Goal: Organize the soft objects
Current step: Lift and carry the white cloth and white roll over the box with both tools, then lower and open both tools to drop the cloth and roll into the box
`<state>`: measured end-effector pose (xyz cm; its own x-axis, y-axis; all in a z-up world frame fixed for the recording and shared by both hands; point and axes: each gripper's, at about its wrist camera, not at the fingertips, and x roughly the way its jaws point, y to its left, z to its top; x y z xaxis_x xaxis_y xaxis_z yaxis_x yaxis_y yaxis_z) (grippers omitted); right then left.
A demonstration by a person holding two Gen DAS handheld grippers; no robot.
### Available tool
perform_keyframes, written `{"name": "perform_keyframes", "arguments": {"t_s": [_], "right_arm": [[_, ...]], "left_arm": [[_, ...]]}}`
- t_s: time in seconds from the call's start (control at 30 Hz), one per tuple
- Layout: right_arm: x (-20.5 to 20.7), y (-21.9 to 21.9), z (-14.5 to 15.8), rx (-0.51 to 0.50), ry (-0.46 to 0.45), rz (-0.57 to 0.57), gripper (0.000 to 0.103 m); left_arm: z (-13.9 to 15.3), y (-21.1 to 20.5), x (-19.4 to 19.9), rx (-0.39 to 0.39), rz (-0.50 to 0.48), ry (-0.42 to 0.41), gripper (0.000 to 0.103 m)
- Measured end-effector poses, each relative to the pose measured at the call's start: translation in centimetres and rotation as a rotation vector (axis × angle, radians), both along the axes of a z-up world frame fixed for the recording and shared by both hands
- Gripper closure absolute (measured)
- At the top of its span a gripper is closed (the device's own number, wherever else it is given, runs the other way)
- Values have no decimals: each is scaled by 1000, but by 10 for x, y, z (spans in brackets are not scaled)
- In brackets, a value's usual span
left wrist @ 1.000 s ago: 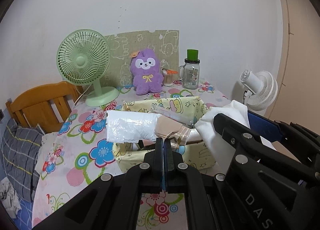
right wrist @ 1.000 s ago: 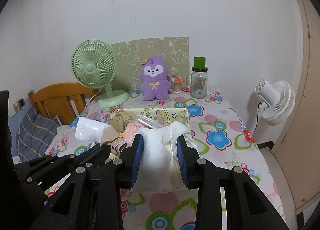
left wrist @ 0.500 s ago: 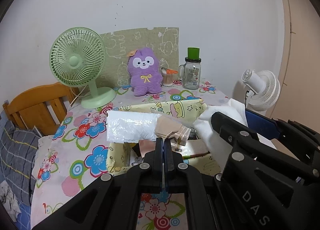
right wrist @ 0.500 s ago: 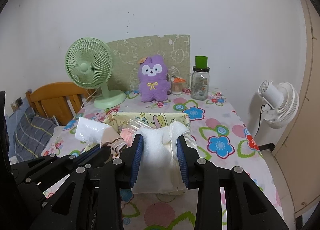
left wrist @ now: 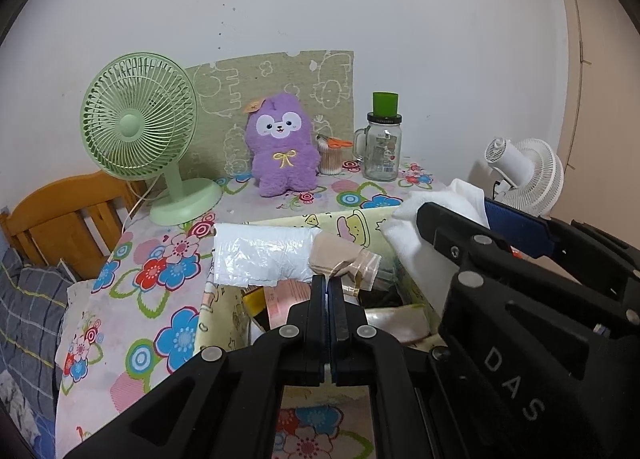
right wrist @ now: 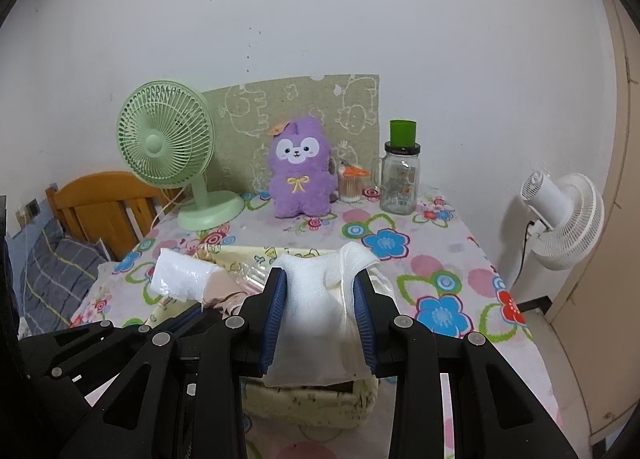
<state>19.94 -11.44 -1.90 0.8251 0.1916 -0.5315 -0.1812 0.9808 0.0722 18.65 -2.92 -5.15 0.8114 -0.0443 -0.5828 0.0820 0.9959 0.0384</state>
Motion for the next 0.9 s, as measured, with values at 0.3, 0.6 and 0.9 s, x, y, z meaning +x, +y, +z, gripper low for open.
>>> {"name": "perform_keyframes", "arguments": {"t_s": [0.3,0.6,0.9], "right_arm": [[19,2,-13,9,9,5,66],[36,9,-23,13,23,14,60],[45,19,-25,-2,28,31,16]], "left_arm": [[-18,3,20,-30,6,47,70],[-21,5,25,-34,7,43,36],[-22,15,31,-36,51,52,20]]}}
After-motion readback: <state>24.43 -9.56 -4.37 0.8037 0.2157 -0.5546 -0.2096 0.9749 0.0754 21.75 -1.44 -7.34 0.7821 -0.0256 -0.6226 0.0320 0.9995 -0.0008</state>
